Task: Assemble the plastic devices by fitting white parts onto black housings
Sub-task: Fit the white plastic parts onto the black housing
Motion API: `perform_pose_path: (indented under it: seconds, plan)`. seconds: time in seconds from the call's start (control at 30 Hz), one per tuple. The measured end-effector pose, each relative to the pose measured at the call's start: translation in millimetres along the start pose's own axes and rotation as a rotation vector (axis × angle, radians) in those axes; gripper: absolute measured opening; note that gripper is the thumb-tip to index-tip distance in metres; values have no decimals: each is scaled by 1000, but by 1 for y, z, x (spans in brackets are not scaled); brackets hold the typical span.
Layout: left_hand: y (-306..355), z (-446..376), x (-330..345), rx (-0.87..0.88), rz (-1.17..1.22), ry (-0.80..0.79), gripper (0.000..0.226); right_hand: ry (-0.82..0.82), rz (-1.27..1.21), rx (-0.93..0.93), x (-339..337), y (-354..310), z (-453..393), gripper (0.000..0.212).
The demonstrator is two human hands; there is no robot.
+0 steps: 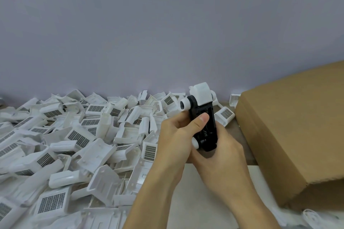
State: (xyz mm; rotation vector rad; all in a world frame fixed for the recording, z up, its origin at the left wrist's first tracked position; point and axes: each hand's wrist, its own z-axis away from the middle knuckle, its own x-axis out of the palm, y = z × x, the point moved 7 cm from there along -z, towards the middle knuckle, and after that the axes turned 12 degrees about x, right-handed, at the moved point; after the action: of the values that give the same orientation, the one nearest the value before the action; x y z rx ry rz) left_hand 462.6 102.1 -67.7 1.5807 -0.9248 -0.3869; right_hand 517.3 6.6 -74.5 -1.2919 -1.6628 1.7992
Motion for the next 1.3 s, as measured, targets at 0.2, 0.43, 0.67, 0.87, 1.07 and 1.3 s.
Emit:
perform_pose_path:
  seconds: [0.2,0.43,0.67,0.87,1.07,1.3]
  plan:
    - [7,-1,-4,80,-93,35,14,-5,-155,-6,-16,-1,-9,58]
    - [3,2,12,219,-468,-183,23,11,-438,15,-23,-3,-12,53]
    - [8,4,17,314,-624,-240,31,129,-510,161,-26,14,-18,55]
    - [7,4,18,305,-638,-244,21,195,-482,94,-31,12,-18,29]
    - [6,4,18,288,-598,-235,21,241,-479,64,-34,14,-18,24]
    - [7,2,15,304,-534,-158,27,176,-534,9,-29,-1,-14,39]
